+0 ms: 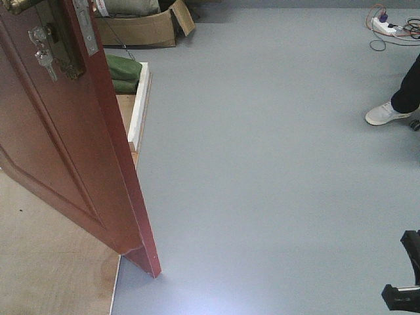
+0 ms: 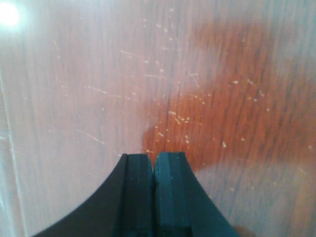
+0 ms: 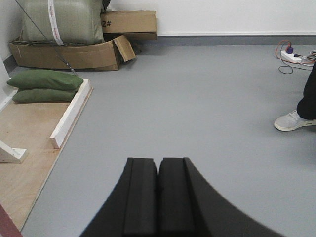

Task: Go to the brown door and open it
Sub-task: 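Push the brown door with the left gripper, swinging it in front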

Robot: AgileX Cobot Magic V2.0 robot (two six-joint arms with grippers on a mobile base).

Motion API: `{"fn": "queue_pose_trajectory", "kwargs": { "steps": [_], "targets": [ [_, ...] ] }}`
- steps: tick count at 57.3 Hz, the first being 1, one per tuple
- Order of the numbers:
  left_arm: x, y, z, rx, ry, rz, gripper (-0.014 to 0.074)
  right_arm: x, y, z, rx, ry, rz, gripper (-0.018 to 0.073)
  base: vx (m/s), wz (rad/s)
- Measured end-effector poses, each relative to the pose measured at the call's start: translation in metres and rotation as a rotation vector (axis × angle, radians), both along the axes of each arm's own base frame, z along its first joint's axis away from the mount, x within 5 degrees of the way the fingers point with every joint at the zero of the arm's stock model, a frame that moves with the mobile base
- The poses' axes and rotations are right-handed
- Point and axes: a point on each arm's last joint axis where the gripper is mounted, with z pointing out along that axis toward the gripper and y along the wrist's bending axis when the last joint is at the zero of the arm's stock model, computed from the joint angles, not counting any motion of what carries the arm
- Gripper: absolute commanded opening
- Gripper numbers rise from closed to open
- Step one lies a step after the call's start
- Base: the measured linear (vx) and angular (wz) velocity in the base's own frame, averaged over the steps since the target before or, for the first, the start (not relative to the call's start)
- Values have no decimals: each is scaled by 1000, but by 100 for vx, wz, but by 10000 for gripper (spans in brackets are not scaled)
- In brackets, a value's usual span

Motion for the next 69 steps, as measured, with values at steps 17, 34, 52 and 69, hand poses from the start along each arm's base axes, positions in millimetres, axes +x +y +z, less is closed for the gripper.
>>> {"fn": "queue_pose_trajectory", "kwargs": {
  "steps": [17,34,52,69],
  "targets": [
    [0,0,0,0,1,0,36,0,0,0,0,0,0,0,0,0],
    [1,0,-1,0,2,0,36,0,0,0,0,0,0,0,0,0],
    [1,0,-1,0,2,0,36,0,0,0,0,0,0,0,0,0],
    [1,0,-1,0,2,0,36,0,0,0,0,0,0,0,0,0]
  ]
}}
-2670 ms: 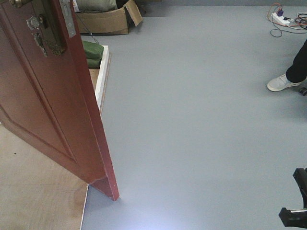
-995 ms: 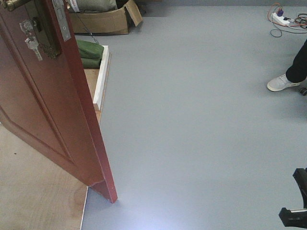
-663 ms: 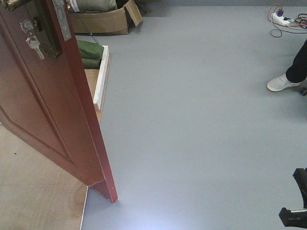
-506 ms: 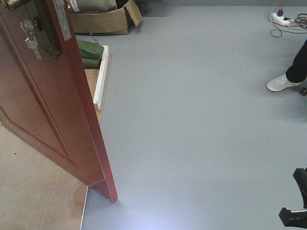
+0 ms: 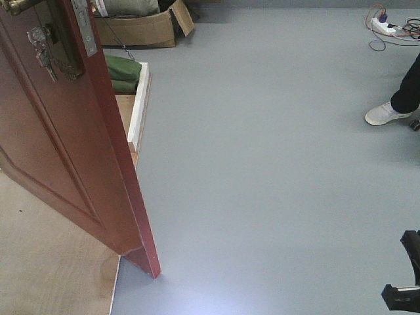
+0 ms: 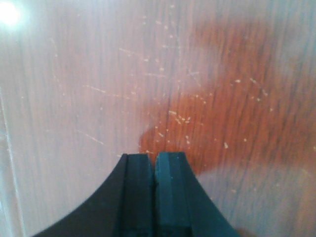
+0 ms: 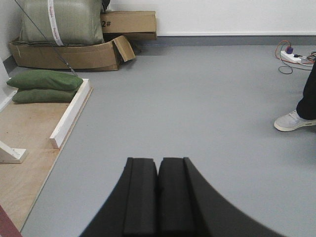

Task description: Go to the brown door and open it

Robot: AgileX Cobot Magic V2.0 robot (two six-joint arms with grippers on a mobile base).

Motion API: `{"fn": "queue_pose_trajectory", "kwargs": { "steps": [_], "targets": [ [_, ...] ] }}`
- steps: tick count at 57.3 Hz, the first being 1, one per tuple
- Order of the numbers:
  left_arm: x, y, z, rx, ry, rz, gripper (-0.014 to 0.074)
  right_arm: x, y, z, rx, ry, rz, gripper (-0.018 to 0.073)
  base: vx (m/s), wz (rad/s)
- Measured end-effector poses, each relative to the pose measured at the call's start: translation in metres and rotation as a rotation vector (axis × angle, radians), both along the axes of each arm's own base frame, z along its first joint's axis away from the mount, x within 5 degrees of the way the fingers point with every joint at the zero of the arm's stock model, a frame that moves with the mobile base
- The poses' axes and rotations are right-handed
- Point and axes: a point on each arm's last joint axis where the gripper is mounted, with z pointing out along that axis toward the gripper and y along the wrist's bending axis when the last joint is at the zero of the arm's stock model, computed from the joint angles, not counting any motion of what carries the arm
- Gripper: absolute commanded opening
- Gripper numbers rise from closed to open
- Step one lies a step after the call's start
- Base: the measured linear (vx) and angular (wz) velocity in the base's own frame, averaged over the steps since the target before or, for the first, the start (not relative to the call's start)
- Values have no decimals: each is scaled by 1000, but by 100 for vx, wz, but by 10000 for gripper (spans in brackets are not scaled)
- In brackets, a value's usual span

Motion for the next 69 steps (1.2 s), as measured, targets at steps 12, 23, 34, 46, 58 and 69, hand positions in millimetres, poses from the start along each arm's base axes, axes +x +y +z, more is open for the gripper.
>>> {"fn": "queue_pose_trajectory", "kwargs": {
  "steps": [12,23,34,46,58,69],
  "targets": [
    [0,0,0,0,0,0,36,0,0,0,0,0,0,0,2,-1],
    [-1,0,1,0,-2,0,36,0,0,0,0,0,0,0,6,-3],
    [-1,0,1,0,-3,0,36,0,0,0,0,0,0,0,11,-4],
    [-1,0,1,0,-3,0,36,0,0,0,0,0,0,0,14,-4],
    [-1,0,0,0,-2,0,36,0,0,0,0,0,0,0,13,-3],
    [-1,0,0,0,-2,0,36,0,0,0,0,0,0,0,13,-1]
  ]
}}
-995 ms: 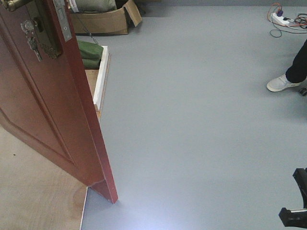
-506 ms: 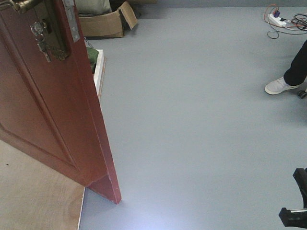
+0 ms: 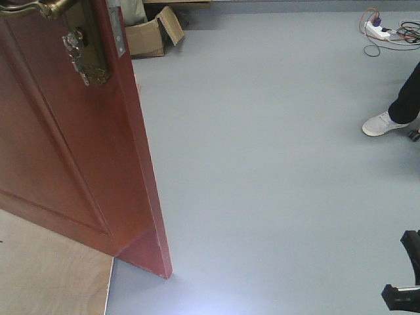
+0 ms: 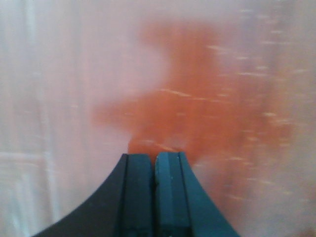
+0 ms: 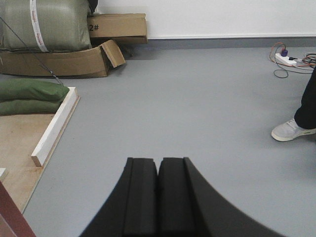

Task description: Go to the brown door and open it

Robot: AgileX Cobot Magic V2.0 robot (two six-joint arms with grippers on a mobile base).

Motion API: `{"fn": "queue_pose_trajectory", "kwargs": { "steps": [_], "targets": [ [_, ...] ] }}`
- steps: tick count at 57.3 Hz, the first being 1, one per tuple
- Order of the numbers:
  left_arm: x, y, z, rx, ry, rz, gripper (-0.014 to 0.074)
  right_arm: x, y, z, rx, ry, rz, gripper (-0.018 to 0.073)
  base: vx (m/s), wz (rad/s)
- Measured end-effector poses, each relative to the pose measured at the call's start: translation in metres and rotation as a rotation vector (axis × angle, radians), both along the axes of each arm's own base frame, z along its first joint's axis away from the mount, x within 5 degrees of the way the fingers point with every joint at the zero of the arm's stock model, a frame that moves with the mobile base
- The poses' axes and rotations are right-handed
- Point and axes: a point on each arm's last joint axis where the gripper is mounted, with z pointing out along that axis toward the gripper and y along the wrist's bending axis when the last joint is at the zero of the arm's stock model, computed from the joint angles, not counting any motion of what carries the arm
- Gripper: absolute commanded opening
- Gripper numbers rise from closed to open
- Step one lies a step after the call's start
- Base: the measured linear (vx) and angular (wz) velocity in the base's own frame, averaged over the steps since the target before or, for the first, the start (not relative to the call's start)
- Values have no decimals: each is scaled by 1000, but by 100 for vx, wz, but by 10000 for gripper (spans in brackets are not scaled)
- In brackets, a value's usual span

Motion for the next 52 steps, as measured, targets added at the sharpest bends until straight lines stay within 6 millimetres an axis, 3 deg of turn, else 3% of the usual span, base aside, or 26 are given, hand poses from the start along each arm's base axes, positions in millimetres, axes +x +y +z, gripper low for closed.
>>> {"fn": "queue_pose_trajectory", "kwargs": {
  "steps": [52],
  "targets": [
    [0,-1,0,1,-1,-9,36,0,0,0,0,0,0,0,13,3]
  ]
}}
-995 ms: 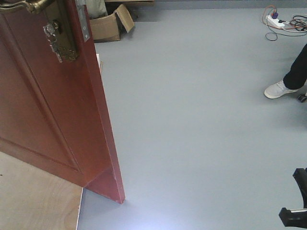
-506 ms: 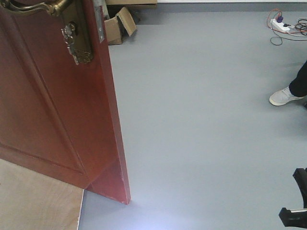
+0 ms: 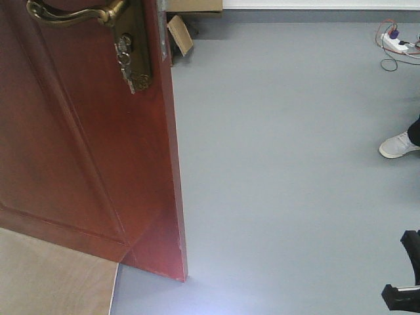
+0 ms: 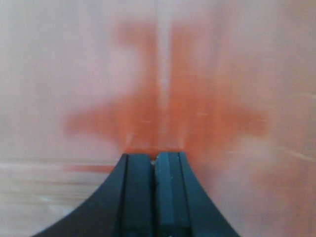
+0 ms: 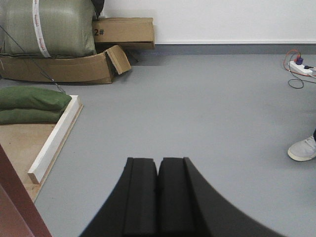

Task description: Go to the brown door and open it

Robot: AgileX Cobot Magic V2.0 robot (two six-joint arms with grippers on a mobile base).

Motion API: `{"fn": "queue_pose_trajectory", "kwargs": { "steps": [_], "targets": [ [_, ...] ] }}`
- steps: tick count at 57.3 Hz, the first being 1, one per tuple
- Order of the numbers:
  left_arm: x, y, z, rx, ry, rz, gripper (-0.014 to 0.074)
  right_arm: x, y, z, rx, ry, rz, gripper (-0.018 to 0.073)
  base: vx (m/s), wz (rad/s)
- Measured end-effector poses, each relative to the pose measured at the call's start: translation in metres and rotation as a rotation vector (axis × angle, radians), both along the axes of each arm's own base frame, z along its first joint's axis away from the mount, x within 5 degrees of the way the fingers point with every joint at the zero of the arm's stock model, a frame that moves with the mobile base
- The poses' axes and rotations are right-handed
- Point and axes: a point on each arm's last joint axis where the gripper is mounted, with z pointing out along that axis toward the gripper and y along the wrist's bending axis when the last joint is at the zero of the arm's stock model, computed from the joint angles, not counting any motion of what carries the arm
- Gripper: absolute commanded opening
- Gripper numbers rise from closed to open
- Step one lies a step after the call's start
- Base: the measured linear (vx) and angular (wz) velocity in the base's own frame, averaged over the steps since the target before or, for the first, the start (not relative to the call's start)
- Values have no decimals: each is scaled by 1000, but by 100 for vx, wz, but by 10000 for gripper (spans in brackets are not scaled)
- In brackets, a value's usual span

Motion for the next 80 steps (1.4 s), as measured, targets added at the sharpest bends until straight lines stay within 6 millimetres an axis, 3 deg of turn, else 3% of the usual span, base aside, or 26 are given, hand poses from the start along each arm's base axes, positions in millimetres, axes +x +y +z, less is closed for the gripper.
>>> {"fn": "queue_pose_trajectory", "kwargs": {
  "steps": [80],
  "targets": [
    [0,0,0,0,1,1,36,0,0,0,0,0,0,0,10,0]
  ]
}}
